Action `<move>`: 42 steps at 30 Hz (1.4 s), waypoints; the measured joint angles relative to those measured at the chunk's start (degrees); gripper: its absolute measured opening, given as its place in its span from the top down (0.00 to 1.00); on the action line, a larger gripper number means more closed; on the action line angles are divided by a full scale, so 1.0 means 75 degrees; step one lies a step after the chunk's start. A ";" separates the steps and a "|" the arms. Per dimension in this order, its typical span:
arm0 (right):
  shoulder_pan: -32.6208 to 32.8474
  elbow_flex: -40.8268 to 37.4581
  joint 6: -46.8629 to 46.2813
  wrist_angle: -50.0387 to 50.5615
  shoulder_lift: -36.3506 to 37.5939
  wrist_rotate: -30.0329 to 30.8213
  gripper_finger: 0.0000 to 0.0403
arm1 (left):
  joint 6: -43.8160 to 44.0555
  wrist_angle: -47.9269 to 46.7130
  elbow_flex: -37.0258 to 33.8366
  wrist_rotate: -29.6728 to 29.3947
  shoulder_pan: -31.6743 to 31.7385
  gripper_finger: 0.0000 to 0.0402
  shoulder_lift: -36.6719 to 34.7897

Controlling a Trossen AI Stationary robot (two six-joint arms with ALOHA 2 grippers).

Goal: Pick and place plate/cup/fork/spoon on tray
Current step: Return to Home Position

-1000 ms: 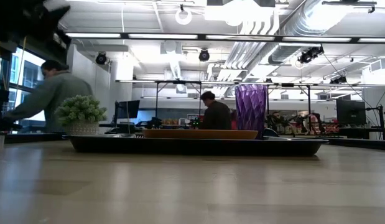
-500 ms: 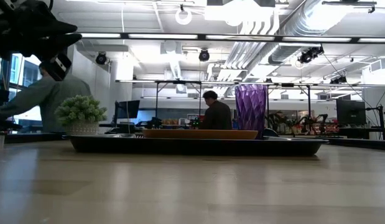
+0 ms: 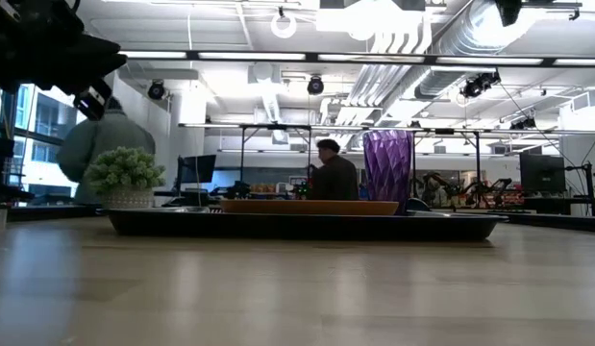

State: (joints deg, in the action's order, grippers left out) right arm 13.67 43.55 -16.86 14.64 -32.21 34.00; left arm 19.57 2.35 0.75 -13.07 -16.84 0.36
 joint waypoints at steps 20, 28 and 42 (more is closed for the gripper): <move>0.0000 -0.4336 0.0498 -0.1652 0.4291 0.0489 0.76 | -0.2583 0.0248 0.0003 -0.2206 -0.0002 0.87 -0.0003; -0.0020 -0.4837 0.0214 -0.1369 0.4285 0.1126 0.76 | -0.3408 0.0200 0.0006 -0.2895 -0.0003 0.87 0.0009; -0.0020 -0.5391 -0.0342 -0.1402 0.4156 0.1378 0.76 | -0.3243 0.0201 0.0006 -0.2892 -0.0003 0.87 0.0015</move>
State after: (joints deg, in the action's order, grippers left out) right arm 13.52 3.11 -19.43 4.12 -1.04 44.34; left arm -4.75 3.86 0.80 -34.76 -16.86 0.47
